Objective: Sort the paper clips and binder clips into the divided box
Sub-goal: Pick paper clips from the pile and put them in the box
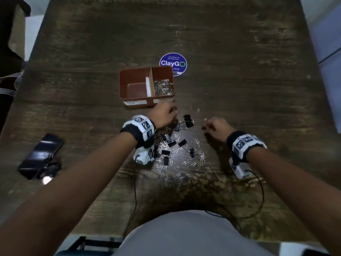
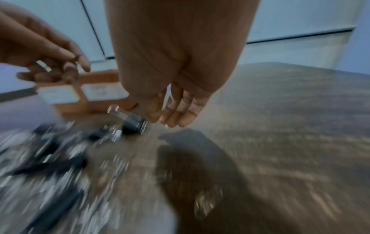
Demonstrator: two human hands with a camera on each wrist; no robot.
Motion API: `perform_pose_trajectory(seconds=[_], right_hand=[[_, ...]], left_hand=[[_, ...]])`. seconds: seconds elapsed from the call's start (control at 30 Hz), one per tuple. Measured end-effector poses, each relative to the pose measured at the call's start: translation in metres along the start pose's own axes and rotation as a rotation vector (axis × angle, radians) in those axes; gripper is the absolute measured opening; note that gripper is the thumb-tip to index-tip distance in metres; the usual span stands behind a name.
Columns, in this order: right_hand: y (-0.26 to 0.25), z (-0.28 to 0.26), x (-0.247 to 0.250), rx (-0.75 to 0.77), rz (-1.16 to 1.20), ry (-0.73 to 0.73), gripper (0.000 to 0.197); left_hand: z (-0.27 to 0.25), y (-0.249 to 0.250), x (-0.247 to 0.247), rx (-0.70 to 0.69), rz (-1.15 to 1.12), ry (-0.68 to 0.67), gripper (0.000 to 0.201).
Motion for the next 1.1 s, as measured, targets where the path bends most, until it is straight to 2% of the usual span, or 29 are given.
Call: perform_pose_trajectory(seconds=[0.1,0.13,0.2,0.27,0.37,0.57,0.67,0.77,0.83,0.9,1.0,1.1], right_hand=[[-0.016,-0.032,-0.057,0.172,-0.113,-0.149,0.067],[-0.022,-0.041,-0.070,0.215,-0.182,-0.157,0.079],[-0.032,-0.052,-0.086,0.285,-0.329,-0.106,0.086],[-0.038,-0.059,-0.093,0.319,-0.340,-0.023,0.073],[-0.033,-0.066,-0.094,0.310,-0.232,0.118,0.058],[-0.012,-0.081,-0.085,0.260,-0.077,0.295,0.029],[-0.009,-0.086,-0.085,0.249,-0.100,0.310,0.021],[-0.007,-0.083,-0.092,0.227,-0.083,0.247,0.036],[-0.003,-0.079,-0.098,0.211,-0.095,0.193,0.042],[-0.004,-0.078,-0.099,0.222,-0.095,0.197,0.029],[-0.006,-0.079,-0.100,0.202,-0.095,0.207,0.010],[-0.008,-0.081,-0.100,0.176,-0.108,0.182,0.011]], left_hand=[[-0.028,-0.009,-0.065,-0.068,0.222,-0.144,0.019],[-0.037,-0.013,-0.085,-0.092,0.301,-0.176,0.019],[-0.055,-0.020,-0.118,-0.159,0.423,-0.199,0.018],[-0.068,-0.024,-0.143,-0.240,0.539,-0.167,0.027],[-0.081,-0.024,-0.167,-0.337,0.672,-0.123,0.046],[-0.086,-0.016,-0.175,-0.313,0.728,-0.079,0.041],[-0.085,-0.008,-0.175,-0.314,0.713,-0.081,0.034],[-0.083,-0.003,-0.176,-0.329,0.719,-0.077,0.028],[-0.079,-0.004,-0.176,-0.331,0.698,-0.074,0.032],[-0.077,-0.005,-0.177,-0.319,0.697,-0.076,0.035],[-0.077,-0.004,-0.179,-0.301,0.714,-0.086,0.024],[-0.076,0.002,-0.183,-0.297,0.737,-0.122,0.023]])
Point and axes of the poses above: each hand's wrist, its own z-axis towards the middle knuckle, its own x-axis out of the back of the hand, y = z × x, the point moved 9 cm from there along z, towards the middle knuckle, and after that the axes turned 3 degrees about x, right-handed, at the moved point
